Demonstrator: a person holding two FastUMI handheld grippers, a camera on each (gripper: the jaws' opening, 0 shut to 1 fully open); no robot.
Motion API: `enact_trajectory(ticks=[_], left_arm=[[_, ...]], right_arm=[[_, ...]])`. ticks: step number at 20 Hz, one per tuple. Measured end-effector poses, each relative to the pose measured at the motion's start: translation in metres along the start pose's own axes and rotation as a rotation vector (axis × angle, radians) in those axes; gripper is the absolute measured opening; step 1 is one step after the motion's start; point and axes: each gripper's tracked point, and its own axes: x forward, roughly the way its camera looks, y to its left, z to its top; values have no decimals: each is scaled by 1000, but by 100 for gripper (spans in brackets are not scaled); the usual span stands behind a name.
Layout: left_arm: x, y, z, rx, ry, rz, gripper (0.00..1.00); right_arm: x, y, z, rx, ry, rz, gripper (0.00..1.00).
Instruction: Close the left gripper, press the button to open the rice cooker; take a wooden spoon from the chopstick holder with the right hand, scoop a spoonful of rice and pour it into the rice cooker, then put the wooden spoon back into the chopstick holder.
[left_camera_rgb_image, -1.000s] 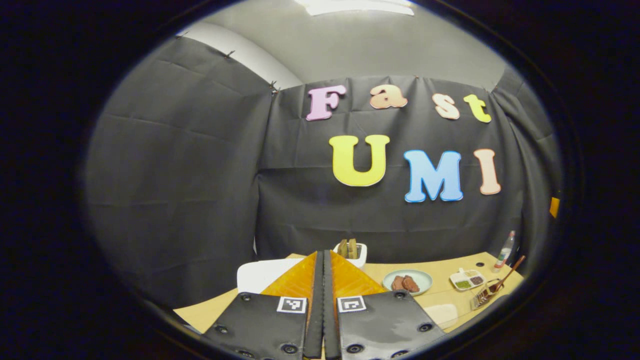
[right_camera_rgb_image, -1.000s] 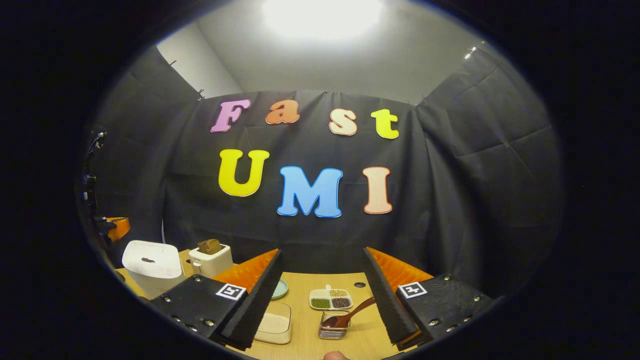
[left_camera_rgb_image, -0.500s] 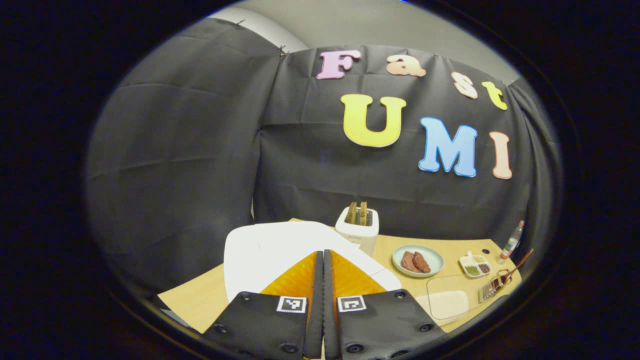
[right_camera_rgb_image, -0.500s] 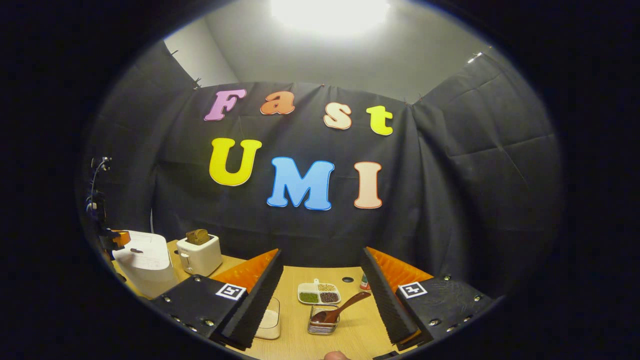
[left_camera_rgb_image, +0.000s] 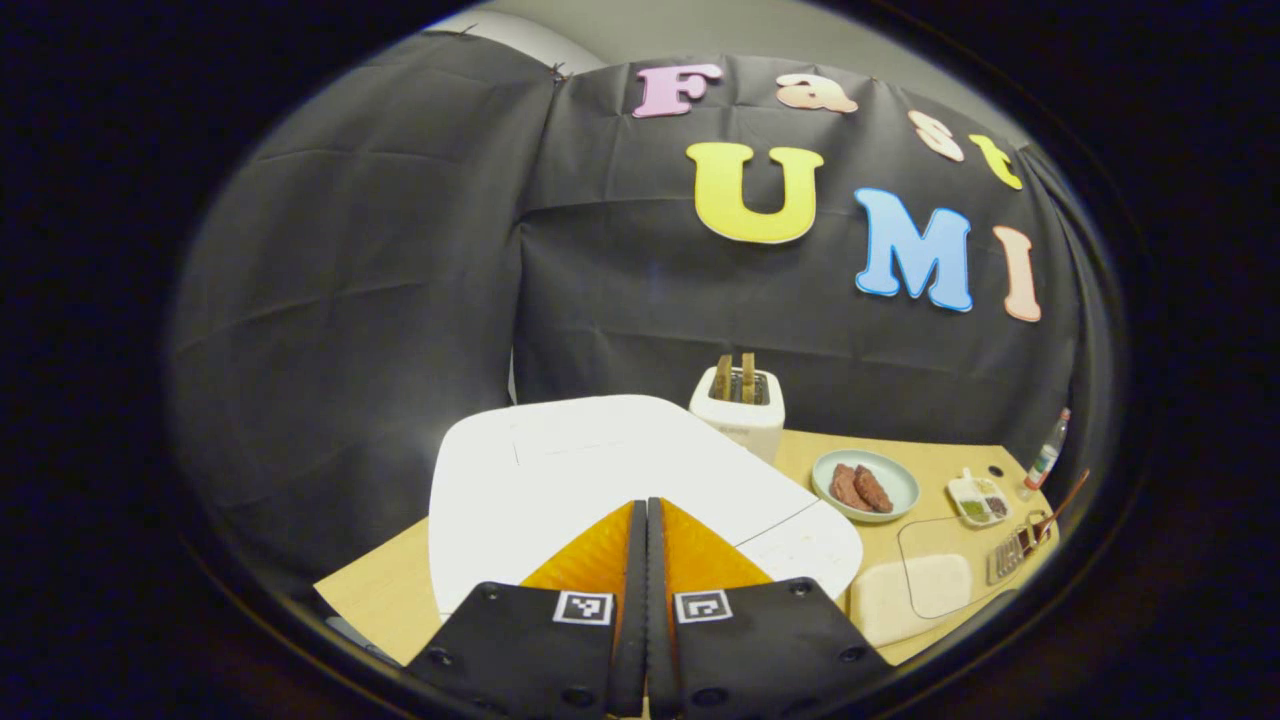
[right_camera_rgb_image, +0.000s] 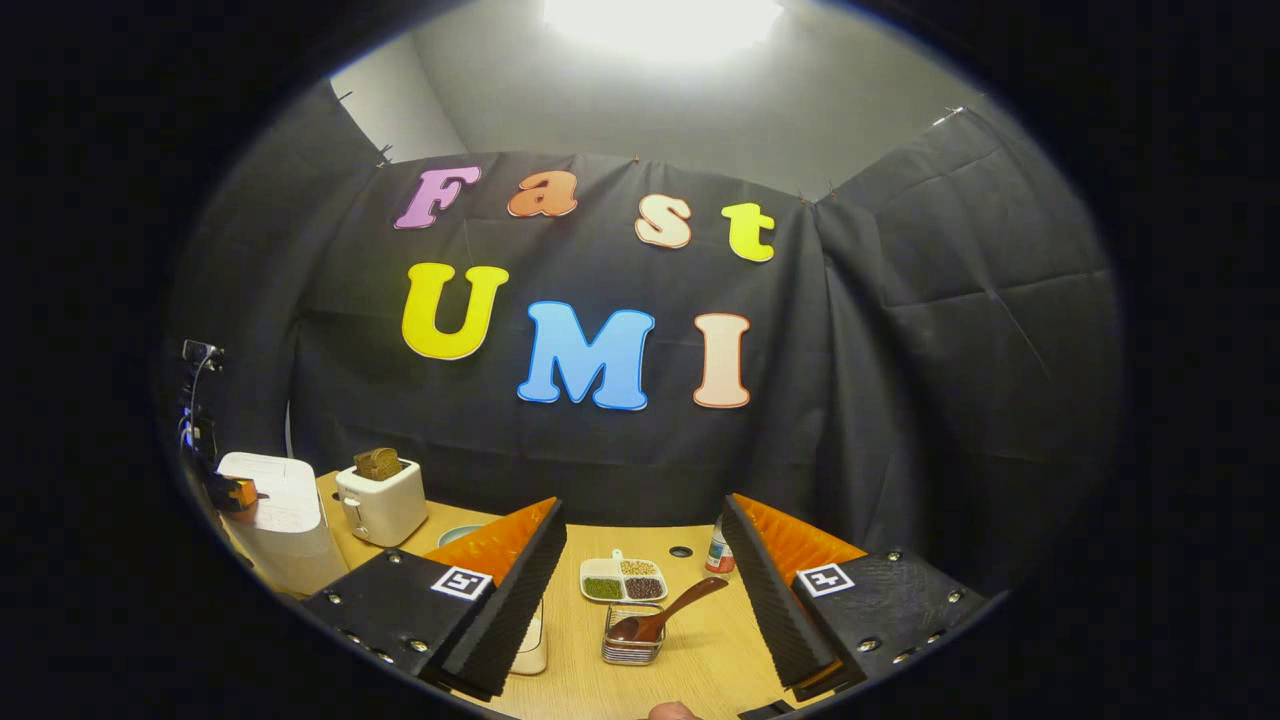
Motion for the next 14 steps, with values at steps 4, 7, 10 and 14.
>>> enact_trajectory(ticks=[4, 7, 10, 14], left_arm=[[-5, 0, -9, 10, -6, 7, 9], [-7, 2, -9, 16, -9, 0, 7], [-3, 3, -5, -5, 28, -1, 9], [-13, 4, 24, 17, -20, 27, 9]], right_arm=[[2, 5, -1, -6, 2, 14, 95], [0, 10, -4, 0, 9, 27, 95], [-1, 8, -3, 6, 3, 35, 95], [-1, 1, 2, 12, -17, 36, 95]])
